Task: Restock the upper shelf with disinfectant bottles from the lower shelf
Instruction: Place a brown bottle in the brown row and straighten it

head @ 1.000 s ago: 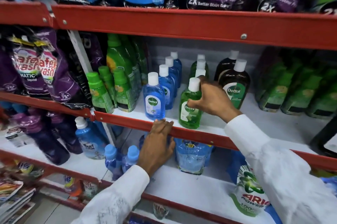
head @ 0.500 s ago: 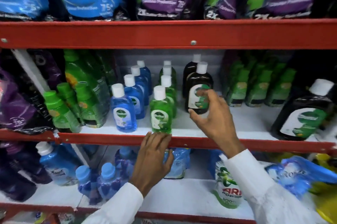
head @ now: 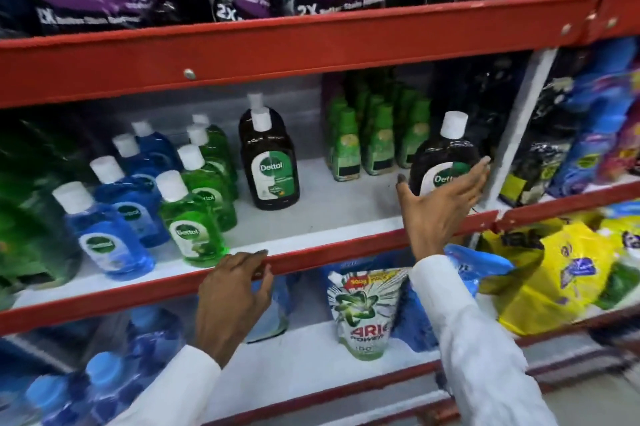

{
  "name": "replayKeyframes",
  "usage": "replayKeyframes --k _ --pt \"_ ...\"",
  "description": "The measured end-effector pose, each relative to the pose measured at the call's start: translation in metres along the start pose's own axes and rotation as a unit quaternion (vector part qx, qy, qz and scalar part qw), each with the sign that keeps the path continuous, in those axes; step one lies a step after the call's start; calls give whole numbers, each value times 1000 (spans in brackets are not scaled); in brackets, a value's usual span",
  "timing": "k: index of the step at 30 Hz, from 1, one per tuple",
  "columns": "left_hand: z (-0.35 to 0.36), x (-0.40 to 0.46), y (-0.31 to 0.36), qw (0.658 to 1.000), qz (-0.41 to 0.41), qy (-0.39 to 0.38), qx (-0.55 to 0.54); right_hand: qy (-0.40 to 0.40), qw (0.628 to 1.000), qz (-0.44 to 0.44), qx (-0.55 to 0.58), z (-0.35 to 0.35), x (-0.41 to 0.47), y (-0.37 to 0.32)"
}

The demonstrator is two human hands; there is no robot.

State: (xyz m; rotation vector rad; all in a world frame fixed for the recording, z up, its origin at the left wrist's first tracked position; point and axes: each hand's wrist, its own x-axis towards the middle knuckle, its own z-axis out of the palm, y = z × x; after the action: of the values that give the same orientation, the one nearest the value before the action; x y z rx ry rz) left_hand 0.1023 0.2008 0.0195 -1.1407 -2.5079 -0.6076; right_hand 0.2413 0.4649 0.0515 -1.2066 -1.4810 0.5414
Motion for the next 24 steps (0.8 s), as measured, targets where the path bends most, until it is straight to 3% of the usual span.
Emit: replayKeyframes --k 4,10,17,24 --pt "-3 2 2 1000 -11 -17 -2 -19 999 24 29 -3 12 5" --pt "-15 -3 -9 999 -33 -8 -16 -52 998 -41 18 -9 -18 -34" --pt "-26 -7 -20 998 -42 -6 -48 -162 983 -81 30 27 -86 -104" --pt "-26 -10 -24 996 -4 11 -89 -228 971 -71 -9 51 -127 -123"
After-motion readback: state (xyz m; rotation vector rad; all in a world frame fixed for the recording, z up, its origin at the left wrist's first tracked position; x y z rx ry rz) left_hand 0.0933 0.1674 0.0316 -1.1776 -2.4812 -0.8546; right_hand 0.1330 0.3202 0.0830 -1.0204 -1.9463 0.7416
